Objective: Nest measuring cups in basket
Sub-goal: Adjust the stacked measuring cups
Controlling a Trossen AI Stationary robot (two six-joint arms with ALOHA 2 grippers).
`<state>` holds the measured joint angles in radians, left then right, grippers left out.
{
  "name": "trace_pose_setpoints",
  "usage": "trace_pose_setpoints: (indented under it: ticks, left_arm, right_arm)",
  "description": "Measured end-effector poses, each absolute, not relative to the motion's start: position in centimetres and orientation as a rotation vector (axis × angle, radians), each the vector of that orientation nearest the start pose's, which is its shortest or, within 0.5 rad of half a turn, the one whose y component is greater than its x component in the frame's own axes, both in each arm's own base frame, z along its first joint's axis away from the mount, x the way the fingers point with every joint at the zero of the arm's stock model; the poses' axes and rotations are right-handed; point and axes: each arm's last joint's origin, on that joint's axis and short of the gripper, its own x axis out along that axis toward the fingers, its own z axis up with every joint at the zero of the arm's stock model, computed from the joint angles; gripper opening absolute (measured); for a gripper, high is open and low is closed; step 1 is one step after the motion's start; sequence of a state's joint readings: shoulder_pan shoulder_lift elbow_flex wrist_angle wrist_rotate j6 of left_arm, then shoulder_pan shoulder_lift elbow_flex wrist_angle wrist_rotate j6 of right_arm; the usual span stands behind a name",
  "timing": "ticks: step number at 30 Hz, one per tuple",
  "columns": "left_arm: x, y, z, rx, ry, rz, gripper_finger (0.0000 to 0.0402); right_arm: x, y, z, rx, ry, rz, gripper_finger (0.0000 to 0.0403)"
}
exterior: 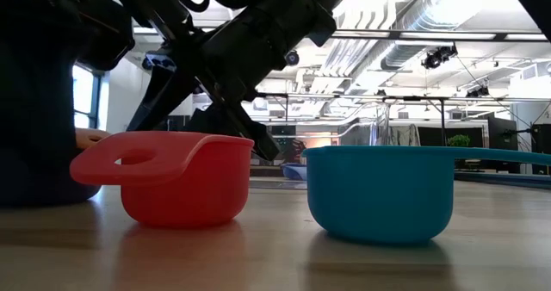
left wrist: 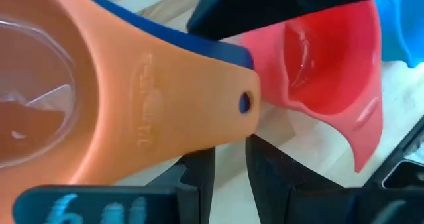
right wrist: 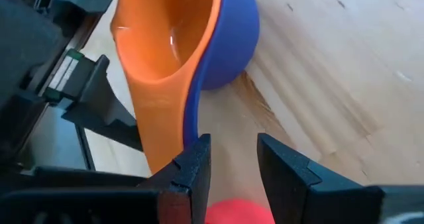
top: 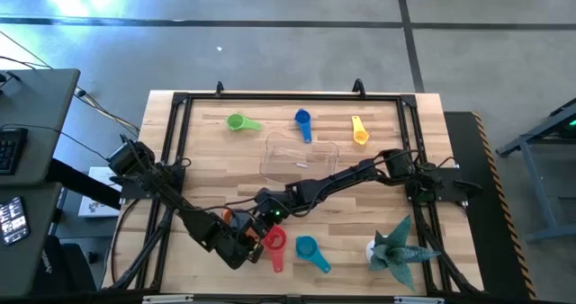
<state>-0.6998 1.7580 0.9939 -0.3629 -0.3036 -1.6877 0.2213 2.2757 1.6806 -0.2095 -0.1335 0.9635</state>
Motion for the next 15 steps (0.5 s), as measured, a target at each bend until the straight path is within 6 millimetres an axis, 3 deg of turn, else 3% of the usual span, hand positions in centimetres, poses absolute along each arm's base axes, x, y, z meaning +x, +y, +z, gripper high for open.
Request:
trace_pose_setpoints:
  ticks: [15]
  left_arm:
    - [25.6,-21.2,16.3,-1.015,0.911,0.45,0.0074]
  right_arm:
    - [48.2,11.3,15.4,0.867,0.904,-0.01,0.0114]
